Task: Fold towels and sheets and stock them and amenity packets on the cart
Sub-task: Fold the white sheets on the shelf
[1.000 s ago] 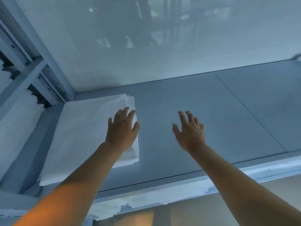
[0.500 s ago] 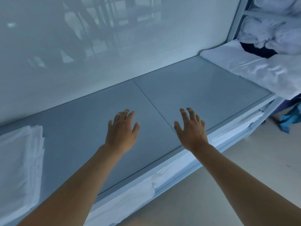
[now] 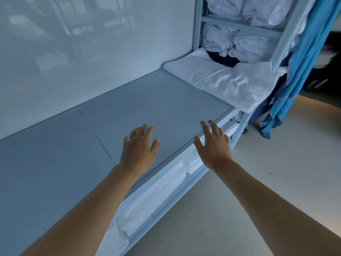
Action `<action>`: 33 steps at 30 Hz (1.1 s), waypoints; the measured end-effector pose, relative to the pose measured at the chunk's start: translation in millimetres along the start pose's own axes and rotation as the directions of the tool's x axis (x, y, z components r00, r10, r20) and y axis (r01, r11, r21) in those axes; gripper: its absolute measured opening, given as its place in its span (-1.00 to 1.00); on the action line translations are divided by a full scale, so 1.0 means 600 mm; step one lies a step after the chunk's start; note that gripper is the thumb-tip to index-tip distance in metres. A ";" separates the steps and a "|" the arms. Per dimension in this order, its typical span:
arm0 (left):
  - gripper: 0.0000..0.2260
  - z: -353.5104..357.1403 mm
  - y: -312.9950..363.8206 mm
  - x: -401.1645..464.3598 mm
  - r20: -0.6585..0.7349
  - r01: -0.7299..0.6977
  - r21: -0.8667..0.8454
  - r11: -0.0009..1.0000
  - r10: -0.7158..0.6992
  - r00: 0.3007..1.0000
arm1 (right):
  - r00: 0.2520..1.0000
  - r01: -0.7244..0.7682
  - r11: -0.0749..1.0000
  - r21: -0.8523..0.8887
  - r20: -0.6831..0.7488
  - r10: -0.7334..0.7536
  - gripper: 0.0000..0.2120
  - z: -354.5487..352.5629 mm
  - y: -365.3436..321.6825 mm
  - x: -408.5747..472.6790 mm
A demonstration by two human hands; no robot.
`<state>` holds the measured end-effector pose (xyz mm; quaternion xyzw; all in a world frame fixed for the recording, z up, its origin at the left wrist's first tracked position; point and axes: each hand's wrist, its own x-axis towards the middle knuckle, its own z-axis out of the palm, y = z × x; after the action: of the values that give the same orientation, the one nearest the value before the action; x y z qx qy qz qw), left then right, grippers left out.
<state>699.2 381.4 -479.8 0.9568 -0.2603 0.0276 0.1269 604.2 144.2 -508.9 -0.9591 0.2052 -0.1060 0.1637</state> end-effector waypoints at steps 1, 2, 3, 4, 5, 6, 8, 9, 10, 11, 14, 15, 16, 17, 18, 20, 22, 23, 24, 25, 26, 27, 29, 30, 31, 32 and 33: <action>-0.54 0.011 0.020 0.017 0.003 -0.018 -0.006 1.000 0.018 1.000 | 1.000 -0.015 1.000 -0.003 -0.009 0.015 -0.40 -0.006 0.024 0.008; -0.54 0.018 0.032 0.029 0.000 -0.028 -0.014 1.000 0.028 1.000 | 1.000 -0.022 1.000 -0.003 -0.015 0.022 -0.40 -0.010 0.039 0.013; -0.54 0.024 0.046 0.043 -0.002 -0.037 -0.024 0.999 0.037 0.999 | 0.999 -0.028 1.000 -0.006 -0.018 0.028 -0.40 -0.013 0.055 0.019; -0.55 0.033 0.062 0.058 -0.002 -0.048 -0.036 0.998 0.048 0.999 | 0.999 -0.040 0.999 -0.012 -0.018 0.040 -0.40 -0.016 0.073 0.027; -0.55 0.043 0.075 0.072 -0.002 -0.058 -0.045 0.997 0.058 0.998 | 0.998 -0.054 0.998 -0.019 -0.016 0.054 -0.40 -0.017 0.089 0.035; -0.55 0.053 0.088 0.085 0.002 -0.069 -0.054 0.996 0.069 0.998 | 0.998 -0.068 0.997 -0.026 -0.013 0.068 -0.40 -0.017 0.104 0.044; -0.56 0.075 0.108 0.113 0.018 -0.090 -0.068 0.994 0.092 0.996 | 0.995 -0.095 0.995 -0.039 -0.006 0.095 -0.41 -0.016 0.132 0.060; -0.57 0.085 0.117 0.128 0.022 -0.101 -0.077 0.992 0.103 0.994 | 0.994 -0.108 0.993 -0.047 -0.004 0.108 -0.41 -0.015 0.146 0.068; -0.57 0.094 0.126 0.146 0.020 -0.111 -0.090 0.990 0.113 0.993 | 0.993 -0.119 0.991 -0.057 -0.003 0.119 -0.41 -0.014 0.161 0.079; -0.57 0.103 0.134 0.163 0.020 -0.115 -0.104 0.988 0.118 0.993 | 0.992 -0.127 0.990 -0.069 0.000 0.127 -0.41 -0.013 0.176 0.090; -0.57 0.127 0.152 0.218 0.034 -0.116 -0.125 0.985 0.121 0.992 | 0.988 -0.151 0.983 -0.101 0.005 0.153 -0.40 -0.010 0.215 0.136; -0.56 0.136 0.154 0.235 0.041 -0.111 -0.132 0.985 0.117 0.992 | 0.987 -0.158 0.982 -0.105 0.005 0.159 -0.40 -0.009 0.223 0.153; -0.56 0.145 0.156 0.250 0.047 -0.109 -0.140 0.984 0.116 0.992 | 0.986 -0.164 0.980 -0.108 0.004 0.166 -0.41 -0.007 0.229 0.169; -0.56 0.154 0.159 0.266 0.053 -0.108 -0.149 0.983 0.117 0.992 | 0.985 -0.169 0.979 -0.111 0.001 0.170 -0.41 -0.005 0.232 0.184; -0.56 0.162 0.163 0.282 0.061 -0.104 -0.161 0.981 0.115 0.992 | 0.986 -0.169 0.979 -0.112 -0.001 0.170 -0.42 -0.003 0.235 0.201; -0.55 0.173 0.176 0.315 0.084 -0.096 -0.184 0.978 0.113 0.990 | 0.987 -0.161 0.981 -0.110 0.004 0.163 -0.42 0.000 0.236 0.238; -0.55 0.182 0.193 0.351 0.099 -0.126 -0.188 0.974 0.146 0.984 | 0.987 -0.163 0.981 -0.105 -0.001 0.164 -0.42 -0.001 0.242 0.276; -0.55 0.185 0.200 0.370 0.101 -0.143 -0.186 0.972 0.164 0.981 | 0.987 -0.161 0.982 -0.099 -0.012 0.161 -0.42 -0.002 0.247 0.296; -0.55 0.188 0.206 0.389 0.102 -0.157 -0.185 0.970 0.177 0.979 | 0.987 -0.163 0.982 -0.091 -0.022 0.162 -0.42 -0.003 0.253 0.315; -0.55 0.191 0.211 0.408 0.103 -0.168 -0.184 0.969 0.188 0.977 | 0.985 -0.172 0.982 -0.083 -0.030 0.170 -0.42 -0.005 0.261 0.333; -0.55 0.194 0.215 0.426 0.103 -0.176 -0.182 0.967 0.197 0.975 | 0.983 -0.182 0.980 -0.076 -0.036 0.180 -0.42 -0.005 0.269 0.348; -0.56 0.198 0.221 0.443 0.102 -0.183 -0.181 0.966 0.204 0.974 | 0.982 -0.190 0.979 -0.072 -0.041 0.187 -0.42 -0.003 0.278 0.360; -0.56 0.209 0.235 0.473 0.099 -0.199 -0.184 0.963 0.220 0.971 | 0.982 -0.187 0.980 -0.067 -0.050 0.184 -0.43 0.001 0.297 0.379; -0.56 0.215 0.245 0.487 0.100 -0.209 -0.186 0.960 0.230 0.968 | 0.983 -0.180 0.981 -0.066 -0.057 0.176 -0.43 0.003 0.306 0.388; -0.55 0.221 0.255 0.501 0.106 -0.218 -0.185 0.958 0.240 0.965 | 0.983 -0.174 0.982 -0.068 -0.064 0.170 -0.43 0.003 0.315 0.398; -0.55 0.228 0.265 0.514 0.114 -0.224 -0.184 0.957 0.248 0.962 | 0.984 -0.171 0.983 -0.069 -0.066 0.166 -0.43 0.005 0.325 0.408; -0.55 0.236 0.275 0.527 0.120 -0.227 -0.184 0.956 0.251 0.961 | 0.985 -0.167 0.984 -0.069 -0.063 0.163 -0.43 0.006 0.335 0.418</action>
<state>886.9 52.5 -541.5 0.9035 -0.3841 -0.0474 0.1844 757.3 -135.6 -550.2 -0.9408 0.2923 -0.1118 0.1302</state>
